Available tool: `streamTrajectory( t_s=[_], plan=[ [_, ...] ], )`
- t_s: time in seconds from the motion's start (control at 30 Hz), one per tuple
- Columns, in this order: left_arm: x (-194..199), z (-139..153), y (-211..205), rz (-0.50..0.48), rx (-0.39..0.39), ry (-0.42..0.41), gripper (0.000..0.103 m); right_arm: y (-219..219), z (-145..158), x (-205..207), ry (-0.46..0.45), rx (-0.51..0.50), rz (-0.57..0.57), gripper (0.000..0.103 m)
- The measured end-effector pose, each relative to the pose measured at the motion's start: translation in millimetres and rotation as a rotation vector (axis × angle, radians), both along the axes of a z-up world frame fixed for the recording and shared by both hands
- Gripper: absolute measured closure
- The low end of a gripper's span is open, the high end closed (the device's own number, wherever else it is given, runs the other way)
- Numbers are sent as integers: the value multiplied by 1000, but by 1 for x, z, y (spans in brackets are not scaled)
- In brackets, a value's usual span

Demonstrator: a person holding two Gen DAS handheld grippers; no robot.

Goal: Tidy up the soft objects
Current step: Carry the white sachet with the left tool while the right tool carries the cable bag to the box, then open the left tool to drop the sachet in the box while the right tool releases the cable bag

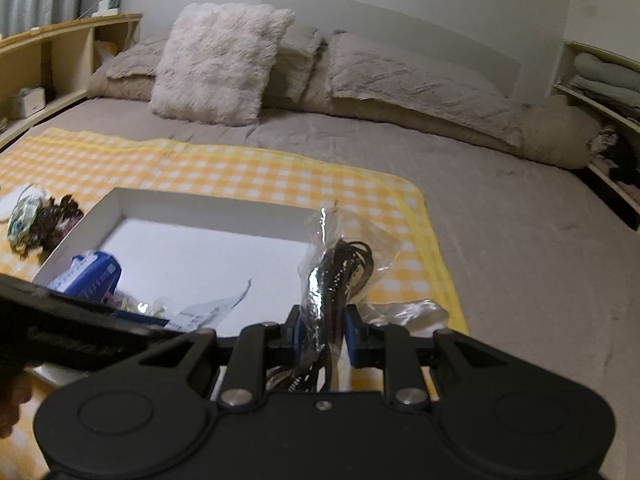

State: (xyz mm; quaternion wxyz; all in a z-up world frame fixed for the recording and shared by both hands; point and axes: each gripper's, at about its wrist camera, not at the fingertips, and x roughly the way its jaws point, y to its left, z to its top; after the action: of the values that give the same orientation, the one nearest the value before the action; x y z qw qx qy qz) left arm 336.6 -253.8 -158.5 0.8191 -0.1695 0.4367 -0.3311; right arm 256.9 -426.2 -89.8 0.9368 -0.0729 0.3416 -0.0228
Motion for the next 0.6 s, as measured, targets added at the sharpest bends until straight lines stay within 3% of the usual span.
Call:
streamTrajectory(
  t_s=[0.1, 0.3, 0.43, 0.6],
  plan=[
    [3, -7, 4, 65, -3, 21, 50, 2, -9, 4, 17, -2, 53, 81],
    [2, -4, 6, 82, -34, 50, 41, 7, -23, 15, 58, -26, 99, 80],
    [-1, -1, 7, 65, -21, 52, 41, 3, -23, 15, 62, -16, 81, 65],
    [-5, 4, 5, 47, 0, 39, 41, -5, -18, 8, 76, 10, 60, 64]
  ],
)
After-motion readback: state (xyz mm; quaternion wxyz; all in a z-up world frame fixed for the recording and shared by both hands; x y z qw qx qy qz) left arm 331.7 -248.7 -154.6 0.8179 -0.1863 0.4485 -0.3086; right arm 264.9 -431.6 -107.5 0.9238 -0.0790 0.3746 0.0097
